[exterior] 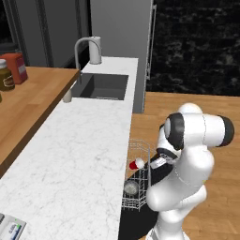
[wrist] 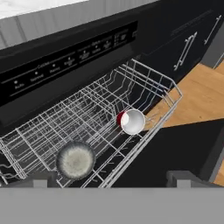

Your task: Pick up the cup and bowl from the counter, place them in the dishwasher, and close the dishwasher door.

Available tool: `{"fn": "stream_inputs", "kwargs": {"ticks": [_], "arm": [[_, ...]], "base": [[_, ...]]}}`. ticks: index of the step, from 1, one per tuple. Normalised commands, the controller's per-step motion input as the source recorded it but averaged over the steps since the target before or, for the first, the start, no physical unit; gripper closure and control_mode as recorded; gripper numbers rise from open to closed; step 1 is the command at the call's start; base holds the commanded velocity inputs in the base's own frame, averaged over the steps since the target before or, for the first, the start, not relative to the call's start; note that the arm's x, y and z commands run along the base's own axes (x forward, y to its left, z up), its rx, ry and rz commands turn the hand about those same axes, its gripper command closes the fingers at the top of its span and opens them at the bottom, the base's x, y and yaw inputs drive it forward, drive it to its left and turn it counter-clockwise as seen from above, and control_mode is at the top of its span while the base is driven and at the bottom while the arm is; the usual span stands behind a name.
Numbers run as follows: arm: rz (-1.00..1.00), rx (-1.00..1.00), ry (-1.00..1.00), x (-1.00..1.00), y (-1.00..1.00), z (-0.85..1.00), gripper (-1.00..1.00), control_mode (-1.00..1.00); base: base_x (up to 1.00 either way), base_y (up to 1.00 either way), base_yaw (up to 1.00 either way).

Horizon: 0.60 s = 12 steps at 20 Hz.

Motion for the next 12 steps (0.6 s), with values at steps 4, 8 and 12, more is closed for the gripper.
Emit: {"fn": "stream_inputs", "kwargs": {"ticks": [4, 8, 12], "arm": [[-0.04, 0.01, -0.01, -0.01, -0.6, 0.93, -1.0, -1.0], [-0.09, 0.08, 0.01, 0.0, -0.66, 0.96, -1.0, -1.0], [-0.09, 0.16, 0.08, -0.01, -0.87, 0.73, -1.0, -1.0]], "base": [[0.0, 0.0, 0.0], [0.0, 0.0, 0.0], [0.0, 0.0, 0.0]]}}
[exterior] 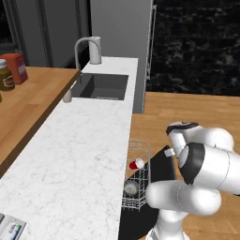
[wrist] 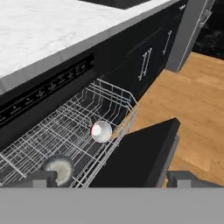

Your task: Pick up the cup and bowl from the counter, place them in the dishwasher, and close the dishwasher door.

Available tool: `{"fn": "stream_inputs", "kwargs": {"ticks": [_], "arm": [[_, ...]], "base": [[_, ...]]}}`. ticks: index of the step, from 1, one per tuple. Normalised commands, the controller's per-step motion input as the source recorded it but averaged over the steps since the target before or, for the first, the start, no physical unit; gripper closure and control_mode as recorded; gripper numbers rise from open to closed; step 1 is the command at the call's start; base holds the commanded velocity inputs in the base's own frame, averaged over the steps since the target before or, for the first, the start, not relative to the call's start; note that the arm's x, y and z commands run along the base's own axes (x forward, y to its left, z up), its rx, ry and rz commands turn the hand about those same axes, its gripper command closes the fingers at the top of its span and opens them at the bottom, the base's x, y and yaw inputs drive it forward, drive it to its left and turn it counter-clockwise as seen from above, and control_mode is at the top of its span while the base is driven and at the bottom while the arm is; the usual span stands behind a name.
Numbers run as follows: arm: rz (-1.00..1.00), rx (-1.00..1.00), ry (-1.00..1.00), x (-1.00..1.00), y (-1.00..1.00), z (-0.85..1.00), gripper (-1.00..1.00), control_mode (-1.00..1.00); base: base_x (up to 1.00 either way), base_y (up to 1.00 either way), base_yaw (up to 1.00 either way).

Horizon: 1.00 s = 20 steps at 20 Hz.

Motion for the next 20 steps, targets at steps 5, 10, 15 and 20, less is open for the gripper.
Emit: {"fn": "stream_inputs", "kwargs": {"ticks": [5, 10, 15, 20], "arm": [[-0.08, 0.32, 0.19, -0.11, -1.0, 0.32, -1.0, -1.0], [-0.09, 0.53, 0.1, -0.24, -0.65, -0.02, -1.0, -1.0], [-0.01, 0.47, 0.18, -0.13, -0.39, -0.55, -1.0, -1.0], [0.0, 0.38, 0.07, -0.08, 0.14, -0.64, -1.0, -1.0]], "base": [[0.0, 0.0, 0.0], [0.0, 0.0, 0.0], [0.0, 0.0, 0.0], [0.0, 0.0, 0.0]]}}
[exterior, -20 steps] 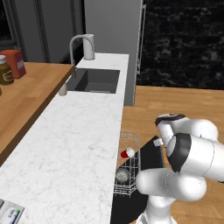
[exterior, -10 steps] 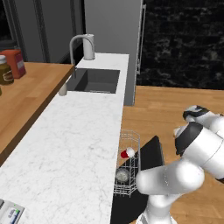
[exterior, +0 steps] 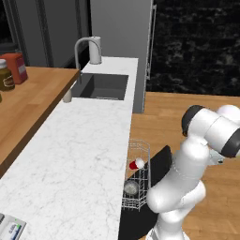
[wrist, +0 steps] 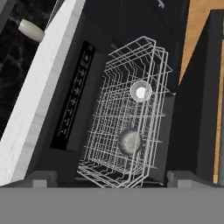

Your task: Pick up the cup and bowl from the counter, place them in the dishwasher, and close the dishwasher door.

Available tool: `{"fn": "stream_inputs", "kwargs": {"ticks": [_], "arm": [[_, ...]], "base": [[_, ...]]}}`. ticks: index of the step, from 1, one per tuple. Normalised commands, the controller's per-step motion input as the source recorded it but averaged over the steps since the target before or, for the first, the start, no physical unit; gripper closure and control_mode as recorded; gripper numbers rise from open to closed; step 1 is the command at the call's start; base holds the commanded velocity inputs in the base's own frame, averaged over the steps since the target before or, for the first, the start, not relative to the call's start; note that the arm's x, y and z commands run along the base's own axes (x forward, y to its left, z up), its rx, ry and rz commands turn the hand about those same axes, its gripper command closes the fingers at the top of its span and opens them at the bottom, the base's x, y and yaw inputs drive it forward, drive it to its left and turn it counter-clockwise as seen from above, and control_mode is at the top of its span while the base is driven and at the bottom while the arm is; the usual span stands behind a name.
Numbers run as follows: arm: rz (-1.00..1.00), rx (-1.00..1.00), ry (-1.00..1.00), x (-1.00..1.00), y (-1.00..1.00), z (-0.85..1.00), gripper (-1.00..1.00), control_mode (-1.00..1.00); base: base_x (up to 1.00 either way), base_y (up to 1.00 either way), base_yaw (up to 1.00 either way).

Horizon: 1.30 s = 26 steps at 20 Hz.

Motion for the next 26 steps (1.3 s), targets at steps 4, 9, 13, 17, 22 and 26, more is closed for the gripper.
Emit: {"fn": "stream_inputs", "kwargs": {"ticks": [4, 9, 13, 17, 22, 26], "arm": [[0.0, 0.25, 0.01, -0.06, 0.0, -0.26, -1.0, -1.0], [0.0, 0.24, 0.05, -0.02, -0.21, -0.13, -1.0, -1.0], [0.0, 0.23, 0.23, 0.0, -0.08, -0.48, -1.0, -1.0], [0.0, 0.2, 0.15, 0.0, -0.05, -0.6, -1.0, -1.0], [0.0, 0.18, 0.13, 0.01, -0.12, -0.61, -1.0, -1.0], [0.0, 0.17, 0.05, 0.12, 0.0, -0.72, -1.0, -1.0]], "base": [[0.0, 0.0, 0.0], [0.0, 0.0, 0.0], [0.0, 0.0, 0.0], [0.0, 0.0, 0.0], [0.0, 0.0, 0.0], [0.0, 0.0, 0.0]]}}
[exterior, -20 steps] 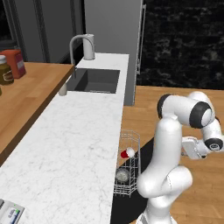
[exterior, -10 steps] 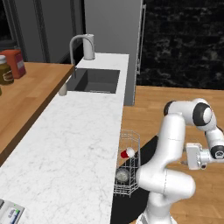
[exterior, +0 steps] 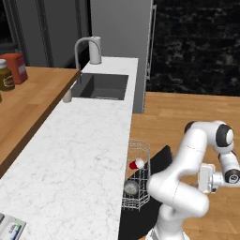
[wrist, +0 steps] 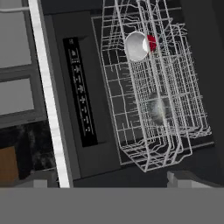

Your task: Pick up the cup and bowl from the counter, place them in the dishwasher, and close the dishwasher door.

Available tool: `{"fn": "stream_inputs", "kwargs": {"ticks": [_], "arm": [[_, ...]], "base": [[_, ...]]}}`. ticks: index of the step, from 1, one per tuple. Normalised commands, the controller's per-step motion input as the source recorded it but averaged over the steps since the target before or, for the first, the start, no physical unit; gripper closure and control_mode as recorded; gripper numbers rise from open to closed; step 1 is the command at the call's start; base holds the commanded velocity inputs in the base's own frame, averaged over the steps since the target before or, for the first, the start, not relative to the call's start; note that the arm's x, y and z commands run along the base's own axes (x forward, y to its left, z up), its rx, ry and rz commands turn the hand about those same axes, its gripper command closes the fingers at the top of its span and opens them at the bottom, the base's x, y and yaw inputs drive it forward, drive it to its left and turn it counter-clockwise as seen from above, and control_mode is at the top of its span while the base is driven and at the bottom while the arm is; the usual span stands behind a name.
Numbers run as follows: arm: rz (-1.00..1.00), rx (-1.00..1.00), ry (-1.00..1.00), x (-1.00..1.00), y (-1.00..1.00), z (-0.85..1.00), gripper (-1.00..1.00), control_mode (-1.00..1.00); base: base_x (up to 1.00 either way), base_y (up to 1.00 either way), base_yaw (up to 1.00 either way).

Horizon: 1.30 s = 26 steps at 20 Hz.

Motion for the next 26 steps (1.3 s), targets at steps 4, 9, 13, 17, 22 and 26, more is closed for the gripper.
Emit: {"fn": "stream_inputs", "kwargs": {"ticks": [4, 9, 13, 17, 22, 26], "arm": [[0.0, 0.13, 0.0, 0.06, 0.0, -0.69, -1.0, -1.0], [0.0, 0.11, 0.0, 0.11, 0.0, -0.56, -1.0, -1.0], [0.0, 0.09, -0.01, 0.32, 0.0, -0.51, -1.0, -1.0], [0.0, 0.1, -0.03, 0.34, -0.11, -0.48, -1.0, -1.0], [0.0, 0.09, -0.07, 0.38, -0.2, -0.63, -1.0, -1.0], [0.0, 0.01, -0.09, 0.42, -0.13, -0.71, -1.0, -1.0]], "base": [[0.0, 0.0, 0.0], [0.0, 0.0, 0.0], [0.0, 0.0, 0.0], [0.0, 0.0, 0.0], [0.0, 0.0, 0.0], [0.0, 0.0, 0.0]]}}
